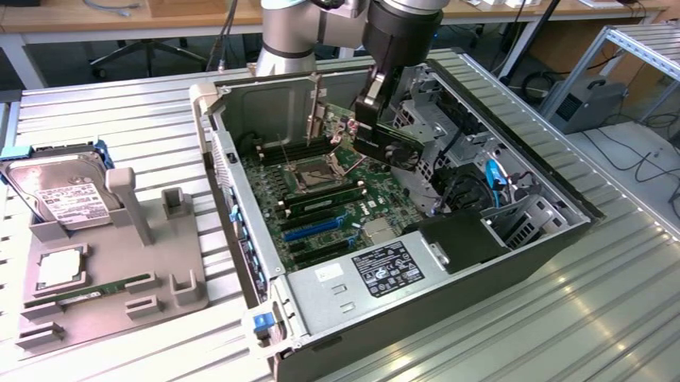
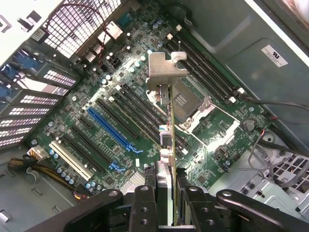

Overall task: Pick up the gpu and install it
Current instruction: 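Insert the gpu into the slot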

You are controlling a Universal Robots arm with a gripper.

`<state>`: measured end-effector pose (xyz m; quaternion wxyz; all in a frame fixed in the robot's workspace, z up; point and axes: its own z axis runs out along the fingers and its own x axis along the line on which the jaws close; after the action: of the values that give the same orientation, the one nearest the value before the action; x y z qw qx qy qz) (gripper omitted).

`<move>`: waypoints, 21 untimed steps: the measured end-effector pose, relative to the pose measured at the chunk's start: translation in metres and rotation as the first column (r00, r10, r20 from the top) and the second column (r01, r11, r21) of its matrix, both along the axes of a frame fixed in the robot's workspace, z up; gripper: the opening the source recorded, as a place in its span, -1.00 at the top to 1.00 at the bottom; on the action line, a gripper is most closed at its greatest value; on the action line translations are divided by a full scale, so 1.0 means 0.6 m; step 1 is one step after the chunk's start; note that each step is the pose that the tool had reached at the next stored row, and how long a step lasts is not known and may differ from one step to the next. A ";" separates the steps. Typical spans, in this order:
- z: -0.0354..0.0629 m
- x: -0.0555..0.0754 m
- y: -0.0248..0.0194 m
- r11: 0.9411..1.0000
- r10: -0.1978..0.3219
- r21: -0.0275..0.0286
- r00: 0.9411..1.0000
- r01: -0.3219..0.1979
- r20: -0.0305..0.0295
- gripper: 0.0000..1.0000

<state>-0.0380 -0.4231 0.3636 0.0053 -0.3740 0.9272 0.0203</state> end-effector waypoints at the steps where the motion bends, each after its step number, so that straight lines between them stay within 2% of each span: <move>1: 0.000 0.000 0.0000 1.000 0.001 0.000 1.000 -0.001 0.000 0.46; 21: -0.001 0.000 0.0000 0.999 0.036 0.000 0.999 -0.036 0.000 0.46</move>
<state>-0.0380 -0.4231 0.3630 0.0049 -0.3904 0.9204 0.0204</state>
